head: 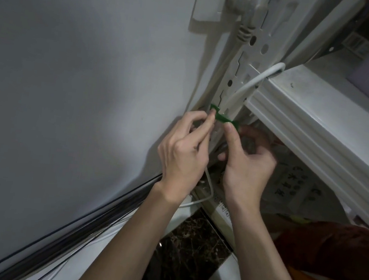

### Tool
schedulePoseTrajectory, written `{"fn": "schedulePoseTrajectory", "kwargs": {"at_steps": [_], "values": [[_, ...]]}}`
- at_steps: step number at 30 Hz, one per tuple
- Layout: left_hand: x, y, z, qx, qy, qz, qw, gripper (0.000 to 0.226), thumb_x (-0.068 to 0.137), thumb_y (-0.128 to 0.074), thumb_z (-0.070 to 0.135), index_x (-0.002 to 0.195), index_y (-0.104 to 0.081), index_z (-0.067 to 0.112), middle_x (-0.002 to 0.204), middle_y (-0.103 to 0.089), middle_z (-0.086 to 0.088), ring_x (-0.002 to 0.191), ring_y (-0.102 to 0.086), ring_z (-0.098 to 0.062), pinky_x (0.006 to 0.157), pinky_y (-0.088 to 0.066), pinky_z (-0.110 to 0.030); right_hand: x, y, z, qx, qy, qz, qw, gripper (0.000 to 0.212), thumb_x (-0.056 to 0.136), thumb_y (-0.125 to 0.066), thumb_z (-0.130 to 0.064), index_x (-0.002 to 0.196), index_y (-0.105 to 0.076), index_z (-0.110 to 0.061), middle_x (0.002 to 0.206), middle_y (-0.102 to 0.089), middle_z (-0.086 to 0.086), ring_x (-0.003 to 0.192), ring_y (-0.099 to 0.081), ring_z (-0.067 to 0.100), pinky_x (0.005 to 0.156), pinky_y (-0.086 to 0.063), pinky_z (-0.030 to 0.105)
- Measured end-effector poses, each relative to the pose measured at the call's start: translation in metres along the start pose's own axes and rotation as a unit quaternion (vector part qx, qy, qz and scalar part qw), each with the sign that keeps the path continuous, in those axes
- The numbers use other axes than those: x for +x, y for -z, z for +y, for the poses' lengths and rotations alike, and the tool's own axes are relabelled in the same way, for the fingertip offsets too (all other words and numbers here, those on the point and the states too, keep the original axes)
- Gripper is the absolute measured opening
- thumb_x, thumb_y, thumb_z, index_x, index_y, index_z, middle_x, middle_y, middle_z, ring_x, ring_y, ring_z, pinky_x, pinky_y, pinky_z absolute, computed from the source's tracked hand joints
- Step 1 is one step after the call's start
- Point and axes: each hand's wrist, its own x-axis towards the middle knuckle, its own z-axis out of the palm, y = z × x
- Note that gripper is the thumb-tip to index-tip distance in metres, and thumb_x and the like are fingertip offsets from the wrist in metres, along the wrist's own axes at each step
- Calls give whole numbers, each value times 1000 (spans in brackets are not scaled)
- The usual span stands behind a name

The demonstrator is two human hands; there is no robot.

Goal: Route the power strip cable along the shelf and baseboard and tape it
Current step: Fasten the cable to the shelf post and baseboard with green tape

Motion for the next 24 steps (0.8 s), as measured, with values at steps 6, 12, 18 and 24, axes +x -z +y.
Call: {"fn": "schedulePoseTrajectory", "kwargs": {"at_steps": [6,12,18,24], "values": [[-3,-2,1,12,4,0,1000,25,92,-74,8,116,-77,15,103,-72,0,85,-63,-9,62,-47,-23,-2,4,3,22,-9,-2,1000,7,95,-69,-20,98,-73,-15,69,-70,-3,50,-58,12,53,-49,21],[-4,-3,3,7,10,5,1000,26,92,-72,6,116,-76,14,104,-72,0,89,-63,-9,65,-51,-26,2,0,2,79,-80,16,994,7,91,-74,-19,85,-75,-22,58,-64,-2,50,-55,11,48,-43,23],[-4,-3,5,-4,22,9,1000,24,93,-72,8,115,-77,16,103,-72,1,90,-64,-9,66,-51,-24,-3,-14,6,159,-170,55,971,6,92,-71,-16,90,-73,-11,62,-65,-3,47,-50,7,43,-37,22],[-5,-3,2,1,11,-2,1000,24,93,-72,7,116,-76,13,103,-71,-1,86,-63,-8,64,-49,-21,-16,-9,9,148,-147,94,974,7,95,-68,-21,96,-69,-14,79,-73,0,52,-54,7,46,-44,20]]}}
